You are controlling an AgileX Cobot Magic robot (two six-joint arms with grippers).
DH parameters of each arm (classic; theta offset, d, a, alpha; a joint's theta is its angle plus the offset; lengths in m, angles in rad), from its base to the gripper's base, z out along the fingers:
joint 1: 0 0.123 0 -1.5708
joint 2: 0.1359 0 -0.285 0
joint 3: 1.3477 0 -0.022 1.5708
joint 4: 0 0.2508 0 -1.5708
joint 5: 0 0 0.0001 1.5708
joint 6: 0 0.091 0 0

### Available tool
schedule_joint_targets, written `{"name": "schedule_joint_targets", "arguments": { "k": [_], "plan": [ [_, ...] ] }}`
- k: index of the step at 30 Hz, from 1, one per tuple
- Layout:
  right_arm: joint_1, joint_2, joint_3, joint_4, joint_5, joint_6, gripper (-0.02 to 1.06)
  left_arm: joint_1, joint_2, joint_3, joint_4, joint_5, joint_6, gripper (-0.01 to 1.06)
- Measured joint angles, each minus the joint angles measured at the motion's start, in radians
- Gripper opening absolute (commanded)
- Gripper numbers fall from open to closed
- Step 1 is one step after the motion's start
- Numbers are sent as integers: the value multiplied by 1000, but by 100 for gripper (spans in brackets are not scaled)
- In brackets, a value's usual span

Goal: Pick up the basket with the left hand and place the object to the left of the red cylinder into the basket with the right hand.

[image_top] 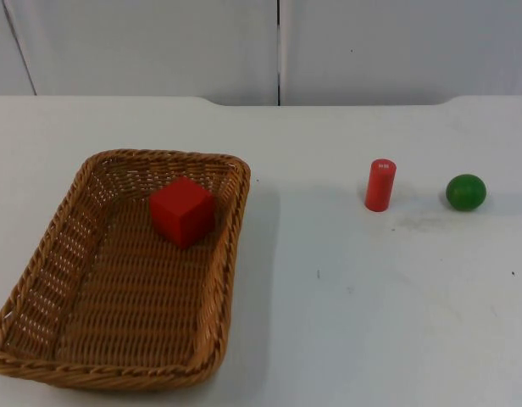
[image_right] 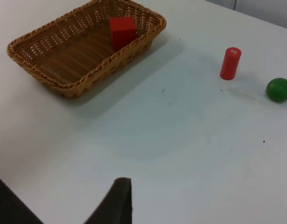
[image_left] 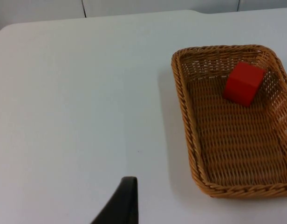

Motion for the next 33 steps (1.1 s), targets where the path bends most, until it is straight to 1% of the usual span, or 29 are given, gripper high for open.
{"name": "schedule_joint_targets", "arguments": {
  "k": [3,11,26,27,33],
  "plan": [
    [0,0,0,0,0,0,105,8,0,0,0,0,0,105],
    [0,0,0,0,0,0,105,79,0,0,0,2,0,105],
    [-1,0,0,0,0,0,105,89,0,0,0,2,0,105],
    [-4,0,0,0,0,0,105,89,0,0,0,2,0,105],
    [-95,0,0,0,0,0,105,89,0,0,0,2,0,105]
  ]
}}
